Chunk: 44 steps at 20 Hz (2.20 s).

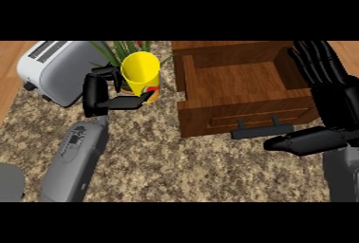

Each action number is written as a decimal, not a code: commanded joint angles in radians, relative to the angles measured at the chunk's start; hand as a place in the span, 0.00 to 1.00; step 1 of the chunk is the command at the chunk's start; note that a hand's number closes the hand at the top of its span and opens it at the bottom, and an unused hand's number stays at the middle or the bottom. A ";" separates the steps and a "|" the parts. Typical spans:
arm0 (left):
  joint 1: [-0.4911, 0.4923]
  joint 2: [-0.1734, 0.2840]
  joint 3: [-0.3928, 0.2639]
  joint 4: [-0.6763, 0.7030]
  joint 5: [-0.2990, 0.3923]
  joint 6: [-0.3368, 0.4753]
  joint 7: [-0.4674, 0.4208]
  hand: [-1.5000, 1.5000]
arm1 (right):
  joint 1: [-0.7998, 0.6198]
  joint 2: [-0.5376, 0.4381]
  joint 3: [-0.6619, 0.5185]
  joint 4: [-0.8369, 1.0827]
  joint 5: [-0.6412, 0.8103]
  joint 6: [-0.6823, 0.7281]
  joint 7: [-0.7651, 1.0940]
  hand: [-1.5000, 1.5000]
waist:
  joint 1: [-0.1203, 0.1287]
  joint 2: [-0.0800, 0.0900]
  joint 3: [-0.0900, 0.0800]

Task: Pick up the cup, place it into the drawer and close the drawer

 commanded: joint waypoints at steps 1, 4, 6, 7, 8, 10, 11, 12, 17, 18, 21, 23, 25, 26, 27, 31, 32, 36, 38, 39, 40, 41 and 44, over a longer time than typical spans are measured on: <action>-0.180 -0.094 -0.181 0.105 -0.088 -0.054 0.162 1.00 | -0.019 0.017 0.026 0.008 0.003 0.003 -0.006 0.00 | -0.090 0.039 0.000; -0.159 -0.093 -0.210 0.087 -0.120 -0.052 0.194 1.00 | -0.033 0.006 0.028 0.012 0.001 0.016 -0.006 0.00 | -0.108 0.046 -0.001; -0.156 -0.093 -0.227 0.068 -0.138 -0.032 0.217 1.00 | -0.048 0.012 0.033 0.014 -0.014 0.023 0.000 0.00 | -0.134 0.050 -0.002; -0.141 -0.093 -0.249 0.060 -0.143 -0.038 0.232 0.00 | -0.049 0.011 0.026 0.019 -0.014 0.019 0.000 0.00 | -0.136 0.050 -0.003; -0.162 -0.093 -0.246 0.053 -0.139 -0.038 0.254 0.00 | -0.076 0.011 0.045 0.009 -0.012 0.029 -0.004 0.00 | -0.139 0.053 -0.004; -0.153 -0.093 -0.262 0.032 -0.087 -0.036 0.257 0.00 | -0.060 0.025 0.061 0.017 -0.012 0.039 -0.023 0.00 | -0.149 0.059 -0.007; -0.184 -0.094 -0.273 0.029 -0.062 -0.044 0.279 0.00 | -0.076 0.029 0.060 0.029 -0.035 0.046 -0.007 0.00 | -0.137 0.056 -0.008; -0.184 -0.094 -0.266 0.034 -0.043 -0.032 0.278 0.00 | -0.065 0.046 0.088 0.028 -0.051 0.069 -0.018 0.00 | -0.142 0.062 -0.009; -0.167 -0.094 -0.299 -0.052 0.094 -0.041 0.253 0.00 | -0.114 0.051 0.170 0.026 -0.147 0.198 0.000 1.00 | -0.146 0.059 -0.014; -0.184 -0.094 -0.292 -0.061 0.132 -0.038 0.240 0.00 | -0.092 0.039 0.187 0.034 -0.165 0.236 0.012 1.00 | -0.146 0.058 -0.013; -0.271 -0.096 -0.281 -0.029 0.213 0.010 0.232 0.00 | -0.083 0.006 0.240 0.044 -0.194 0.315 0.058 1.00 | -0.122 0.051 -0.013; -0.315 -0.097 -0.259 0.007 0.248 0.027 0.209 0.00 | -0.081 -0.083 0.275 0.050 -0.139 0.391 0.088 1.00 | -0.092 0.048 -0.013; -0.362 -0.098 -0.252 0.058 0.280 0.061 0.203 0.00 | -0.073 -0.137 0.301 0.030 -0.100 0.429 0.119 1.00 | -0.084 0.042 -0.012; -0.395 -0.098 -0.255 0.085 0.293 0.058 0.196 0.00 | -0.073 -0.147 0.311 0.040 -0.087 0.430 0.145 1.00 | -0.062 0.040 -0.011; -0.423 -0.098 -0.224 0.115 0.299 0.050 0.186 0.00 | -0.043 -0.169 0.309 0.044 -0.046 0.439 0.122 0.00 | -0.040 0.039 -0.010; -0.458 -0.099 -0.193 0.207 0.341 0.033 0.136 0.00 | -0.012 -0.220 0.326 0.012 0.190 0.382 0.054 0.00 | 0.007 0.032 -0.008; -0.449 -0.099 -0.222 0.203 0.366 0.040 0.128 0.00 | -0.024 -0.174 0.389 0.027 0.285 0.324 0.069 0.00 | 0.026 0.030 -0.008; -0.445 -0.099 -0.192 0.272 0.433 -0.035 0.017 0.00 | 0.039 -0.159 0.419 0.158 0.416 0.241 -0.013 0.00 | 0.069 0.028 -0.008; -0.457 -0.099 -0.173 0.268 0.436 -0.034 0.021 0.00 | 0.015 -0.150 0.436 0.289 0.487 0.198 -0.070 0.00 | 0.098 0.028 -0.008; -0.451 -0.099 -0.162 0.273 0.431 -0.049 0.025 0.00 | 0.018 -0.166 0.432 0.329 0.494 0.204 -0.094 0.00 | 0.105 0.025 -0.008; -0.436 -0.099 -0.158 0.278 0.427 -0.050 0.005 0.00 | 0.035 -0.140 0.481 0.347 0.529 0.184 -0.103 0.00 | 0.109 0.024 -0.008; -0.425 -0.096 -0.161 0.244 0.439 -0.077 0.016 0.00 | 0.028 -0.123 0.502 0.401 0.563 0.158 -0.114 0.00 | 0.124 0.023 -0.008; -0.387 -0.099 -0.174 0.211 0.447 -0.075 0.021 0.00 | -0.022 -0.100 0.524 0.544 0.611 0.138 -0.165 0.00 | 0.149 0.021 -0.008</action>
